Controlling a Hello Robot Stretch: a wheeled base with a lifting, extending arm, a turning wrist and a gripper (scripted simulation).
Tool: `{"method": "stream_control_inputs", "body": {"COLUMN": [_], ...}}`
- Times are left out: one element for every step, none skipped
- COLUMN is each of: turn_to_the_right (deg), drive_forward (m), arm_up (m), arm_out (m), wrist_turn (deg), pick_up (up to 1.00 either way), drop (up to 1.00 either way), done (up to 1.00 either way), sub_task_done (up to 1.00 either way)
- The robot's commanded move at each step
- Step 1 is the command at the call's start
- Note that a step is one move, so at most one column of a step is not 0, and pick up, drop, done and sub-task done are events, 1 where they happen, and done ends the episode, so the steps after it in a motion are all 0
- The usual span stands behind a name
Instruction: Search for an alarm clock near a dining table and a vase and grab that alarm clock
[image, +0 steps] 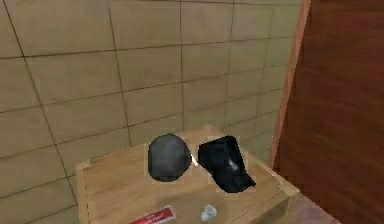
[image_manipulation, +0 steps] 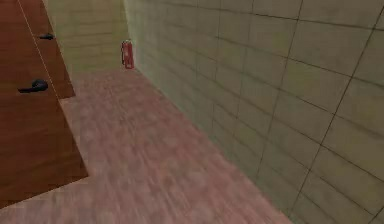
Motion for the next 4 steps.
{"method": "stream_control_inputs", "body": {"turn_to_the_right": [45.0,45.0,45.0,9.0], "drive_forward": [0.00,0.00,0.00,0.00], "arm_up": [0.00,0.00,0.00,0.00], "arm_out": [0.00,0.00,0.00,0.00], "wrist_turn": [0.0,0.0,0.0,0.0], "pick_up": [0.00,0.00,0.00,0.00], "drop": [0.00,0.00,0.00,0.00], "done": [0.00,0.00,0.00,0.00], "sub_task_done": [0.00,0.00,0.00,0.00]}}
